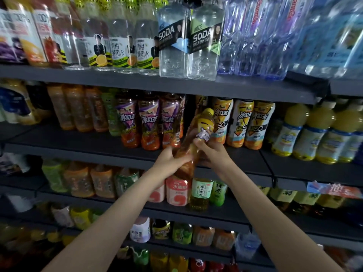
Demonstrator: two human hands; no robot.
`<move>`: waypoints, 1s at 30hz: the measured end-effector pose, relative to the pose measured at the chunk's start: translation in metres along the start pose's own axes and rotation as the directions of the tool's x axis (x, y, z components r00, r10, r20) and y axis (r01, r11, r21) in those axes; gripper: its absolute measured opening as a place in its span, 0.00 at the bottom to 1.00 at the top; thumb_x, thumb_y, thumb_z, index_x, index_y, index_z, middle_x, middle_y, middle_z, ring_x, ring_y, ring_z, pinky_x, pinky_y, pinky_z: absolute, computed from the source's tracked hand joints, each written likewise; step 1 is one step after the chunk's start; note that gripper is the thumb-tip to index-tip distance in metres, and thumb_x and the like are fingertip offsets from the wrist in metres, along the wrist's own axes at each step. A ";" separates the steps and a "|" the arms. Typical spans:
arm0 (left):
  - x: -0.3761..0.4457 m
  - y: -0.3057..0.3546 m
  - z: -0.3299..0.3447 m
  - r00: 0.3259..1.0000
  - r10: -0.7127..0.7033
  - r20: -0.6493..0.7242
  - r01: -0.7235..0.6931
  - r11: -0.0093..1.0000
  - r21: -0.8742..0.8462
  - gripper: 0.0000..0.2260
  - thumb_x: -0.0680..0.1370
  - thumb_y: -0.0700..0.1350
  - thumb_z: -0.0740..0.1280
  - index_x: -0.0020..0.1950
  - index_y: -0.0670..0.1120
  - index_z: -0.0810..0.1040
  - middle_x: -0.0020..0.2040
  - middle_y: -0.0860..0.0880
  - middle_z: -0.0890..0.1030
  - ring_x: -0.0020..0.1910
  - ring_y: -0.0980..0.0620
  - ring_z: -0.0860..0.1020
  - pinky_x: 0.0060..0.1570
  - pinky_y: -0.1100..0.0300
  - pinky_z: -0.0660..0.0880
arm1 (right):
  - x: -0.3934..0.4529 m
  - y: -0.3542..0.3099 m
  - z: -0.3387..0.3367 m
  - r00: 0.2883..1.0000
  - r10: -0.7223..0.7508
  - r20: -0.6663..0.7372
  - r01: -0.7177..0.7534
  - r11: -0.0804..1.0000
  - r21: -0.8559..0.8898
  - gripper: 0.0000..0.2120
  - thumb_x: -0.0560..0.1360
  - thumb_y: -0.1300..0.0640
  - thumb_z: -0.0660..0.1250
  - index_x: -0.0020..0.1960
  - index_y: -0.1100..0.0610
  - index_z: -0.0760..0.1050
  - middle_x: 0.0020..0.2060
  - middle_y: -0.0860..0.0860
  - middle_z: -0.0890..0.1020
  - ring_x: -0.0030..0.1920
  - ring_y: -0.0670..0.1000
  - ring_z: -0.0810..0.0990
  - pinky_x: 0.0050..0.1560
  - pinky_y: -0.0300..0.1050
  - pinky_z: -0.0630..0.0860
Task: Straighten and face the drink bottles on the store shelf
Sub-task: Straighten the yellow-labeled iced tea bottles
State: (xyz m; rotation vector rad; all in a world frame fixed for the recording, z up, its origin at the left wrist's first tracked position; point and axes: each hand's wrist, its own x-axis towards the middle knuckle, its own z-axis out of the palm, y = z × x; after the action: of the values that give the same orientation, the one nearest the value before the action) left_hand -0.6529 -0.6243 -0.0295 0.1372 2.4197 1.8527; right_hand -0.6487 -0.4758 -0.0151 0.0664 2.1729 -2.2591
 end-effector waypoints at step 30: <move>-0.033 -0.020 -0.082 0.922 0.386 0.029 -0.373 0.865 0.335 0.30 0.67 0.45 0.77 0.62 0.54 0.64 0.59 0.56 0.69 0.61 0.55 0.69 0.58 0.60 0.67 | -0.023 0.003 0.047 0.998 0.014 -0.062 0.011 0.919 0.394 0.17 0.70 0.60 0.74 0.57 0.61 0.74 0.52 0.57 0.82 0.56 0.57 0.81 0.57 0.53 0.78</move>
State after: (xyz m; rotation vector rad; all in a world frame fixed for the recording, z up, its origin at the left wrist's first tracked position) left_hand -0.6308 -0.7124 -0.0267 0.6546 2.8852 1.5479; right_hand -0.6266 -0.5230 -0.0152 0.1422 1.7014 -2.6907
